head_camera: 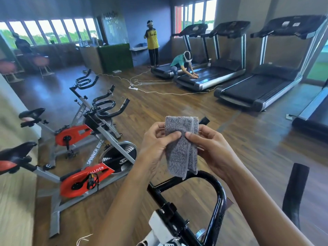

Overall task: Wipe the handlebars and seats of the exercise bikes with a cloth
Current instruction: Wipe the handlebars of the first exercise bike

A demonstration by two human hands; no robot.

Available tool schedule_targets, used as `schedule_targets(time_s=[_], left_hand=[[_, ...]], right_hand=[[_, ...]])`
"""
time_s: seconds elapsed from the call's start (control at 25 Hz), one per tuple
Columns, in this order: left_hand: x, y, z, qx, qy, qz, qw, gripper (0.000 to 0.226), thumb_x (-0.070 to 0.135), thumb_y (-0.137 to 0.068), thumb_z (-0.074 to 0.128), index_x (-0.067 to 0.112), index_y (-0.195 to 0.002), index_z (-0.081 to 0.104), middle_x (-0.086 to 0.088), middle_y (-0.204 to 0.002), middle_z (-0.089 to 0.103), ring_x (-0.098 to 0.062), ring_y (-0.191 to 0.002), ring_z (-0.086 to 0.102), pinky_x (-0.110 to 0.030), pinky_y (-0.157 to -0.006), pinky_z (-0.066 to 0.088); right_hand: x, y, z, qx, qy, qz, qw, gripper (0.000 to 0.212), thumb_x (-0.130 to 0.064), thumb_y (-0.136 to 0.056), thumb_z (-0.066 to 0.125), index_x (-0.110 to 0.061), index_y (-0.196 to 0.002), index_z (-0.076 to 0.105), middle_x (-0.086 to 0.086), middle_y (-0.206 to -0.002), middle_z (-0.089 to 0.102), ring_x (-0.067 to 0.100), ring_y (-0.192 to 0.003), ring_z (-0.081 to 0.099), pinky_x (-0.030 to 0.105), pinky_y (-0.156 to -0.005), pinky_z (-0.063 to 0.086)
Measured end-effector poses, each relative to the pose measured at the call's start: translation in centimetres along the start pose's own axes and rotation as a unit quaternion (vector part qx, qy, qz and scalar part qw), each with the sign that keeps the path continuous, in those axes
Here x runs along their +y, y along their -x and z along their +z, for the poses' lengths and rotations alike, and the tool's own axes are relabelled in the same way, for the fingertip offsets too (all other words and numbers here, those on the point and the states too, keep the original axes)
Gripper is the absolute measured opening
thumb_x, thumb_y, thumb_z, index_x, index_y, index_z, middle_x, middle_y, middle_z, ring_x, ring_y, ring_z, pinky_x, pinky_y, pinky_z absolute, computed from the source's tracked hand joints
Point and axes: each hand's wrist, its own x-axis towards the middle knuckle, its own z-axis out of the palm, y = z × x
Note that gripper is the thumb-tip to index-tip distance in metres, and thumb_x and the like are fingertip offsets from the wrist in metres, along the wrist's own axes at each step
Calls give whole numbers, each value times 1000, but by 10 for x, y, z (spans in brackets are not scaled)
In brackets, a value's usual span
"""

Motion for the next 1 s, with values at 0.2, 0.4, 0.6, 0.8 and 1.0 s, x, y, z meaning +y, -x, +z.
schedule_targets(time_s=[0.2,0.4,0.6,0.8,1.0], left_hand=[[-7,5,15,34,-62,39,997,38,45,-84,73,23,-114,67,-2,-111,73,-18,-106,69,-43,-95,55],[-5,8,31,-5,-47,28,999,22,32,-99,59,19,-97,77,-10,-98,77,-27,-97,73,-55,-91,55],[-1,9,31,-13,-45,-9,999,23,25,-102,55,14,-102,75,-9,-96,77,-22,-94,74,-40,-89,57],[-1,-2,28,80,-32,-22,996,30,28,-96,57,1,-92,70,-21,-86,71,-27,-78,66,-54,-88,55],[-3,1,32,71,-143,56,986,31,30,-99,51,8,-86,69,-21,-73,62,-19,-66,53,-49,-68,49]], right_hand=[[0,-4,9,54,104,-68,991,22,-4,-86,74,-11,-106,70,14,-100,73,30,-87,74,40,-77,60],[-1,-5,12,14,136,-53,989,31,-13,-92,70,-23,-121,68,10,-106,73,24,-93,74,40,-82,61],[-1,-8,9,72,183,-66,978,21,-19,-94,67,-24,-114,72,6,-92,76,20,-91,74,41,-85,60],[1,-10,3,167,228,-109,953,21,-20,-92,63,-33,-98,79,0,-83,77,24,-87,73,53,-81,59],[-3,-8,14,180,298,-136,928,28,-18,-95,60,-40,-96,77,7,-74,73,13,-60,57,32,-64,54]])
